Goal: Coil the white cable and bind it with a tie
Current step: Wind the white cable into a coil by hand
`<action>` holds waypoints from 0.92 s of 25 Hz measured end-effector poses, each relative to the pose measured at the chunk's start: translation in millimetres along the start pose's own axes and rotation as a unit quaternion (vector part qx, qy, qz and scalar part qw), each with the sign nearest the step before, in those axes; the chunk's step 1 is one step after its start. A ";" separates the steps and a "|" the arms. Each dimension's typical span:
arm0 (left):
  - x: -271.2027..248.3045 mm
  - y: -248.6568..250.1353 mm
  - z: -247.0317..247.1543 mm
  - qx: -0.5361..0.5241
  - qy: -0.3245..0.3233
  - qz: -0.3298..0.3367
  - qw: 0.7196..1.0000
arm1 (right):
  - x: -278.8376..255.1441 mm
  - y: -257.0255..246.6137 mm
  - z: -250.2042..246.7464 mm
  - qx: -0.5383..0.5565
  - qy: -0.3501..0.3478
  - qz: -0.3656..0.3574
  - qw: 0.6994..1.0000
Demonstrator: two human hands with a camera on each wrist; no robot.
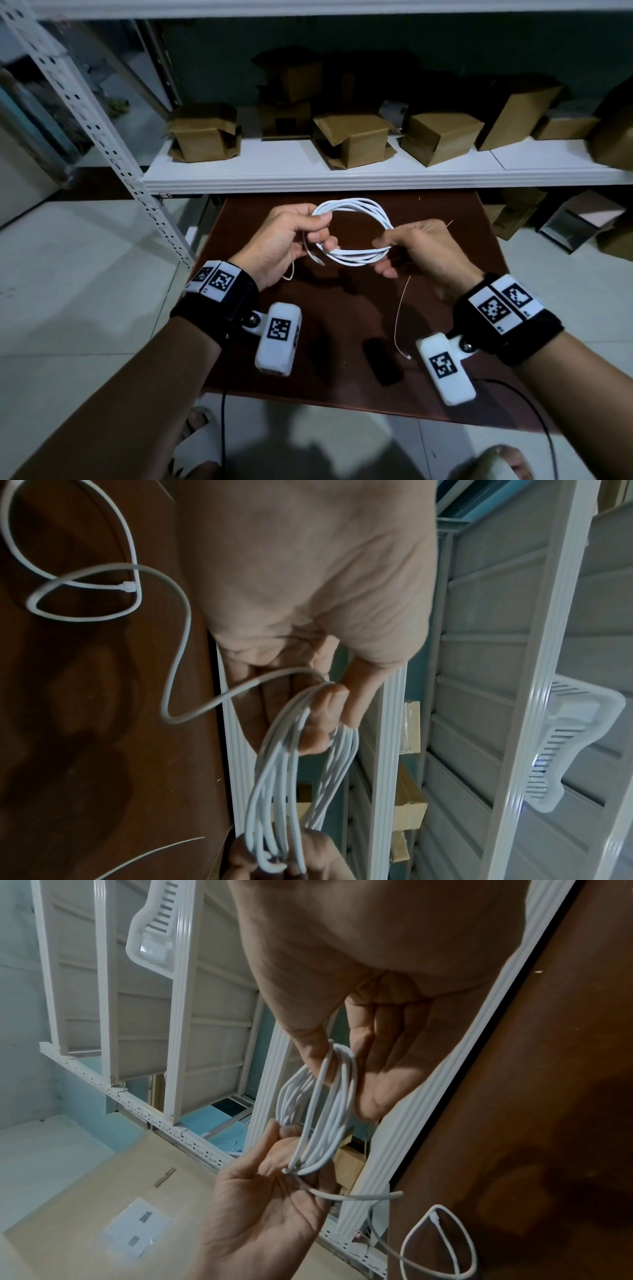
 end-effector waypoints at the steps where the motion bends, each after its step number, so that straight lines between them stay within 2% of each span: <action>1: -0.3 -2.4 3.1 -0.013 -0.014 -0.004 1.000 | 2.1 2.6 -0.5 -0.008 -0.004 0.004 1.000; 4: 1.4 -10.5 10.8 -0.060 -0.023 -0.041 0.997 | 5.5 9.6 1.0 -0.041 -0.034 0.018 0.998; 6: 4.4 -13.2 11.6 -0.057 -0.008 -0.037 0.998 | 4.8 11.9 4.8 -0.056 -0.075 0.018 0.995; 8: 5.5 -13.4 10.2 -0.046 0.005 -0.016 0.999 | 6.5 11.5 8.0 -0.076 -0.094 -0.005 0.993; 10: 6.3 -15.3 13.1 -0.037 0.006 -0.010 0.999 | 9.4 8.2 8.3 -0.096 -0.072 -0.053 0.991; 13: 5.1 -20.6 24.1 -0.001 -0.017 -0.016 1.000 | 14.9 4.0 8.8 -0.023 -0.064 -0.088 0.994; 16: 3.0 -30.4 34.7 0.078 -0.064 -0.030 0.994 | 16.4 -2.2 9.2 -0.051 -0.102 -0.111 0.987; 20: 3.4 -38.1 32.8 0.169 -0.075 -0.035 0.982 | 7.8 1.4 10.7 -0.121 -0.189 -0.027 0.974; 23: 2.7 -40.4 34.8 0.210 -0.081 -0.036 0.974 | -0.7 5.2 16.1 -0.175 -0.245 -0.016 0.953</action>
Point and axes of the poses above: each hand's wrist, its own x-axis towards the middle knuckle, its own z-axis out of the palm, y = z × x, the point moved 3 cm from there along x, towards the middle knuckle, and after that the axes turned 1 degree about -y, right-handed, at the moved point
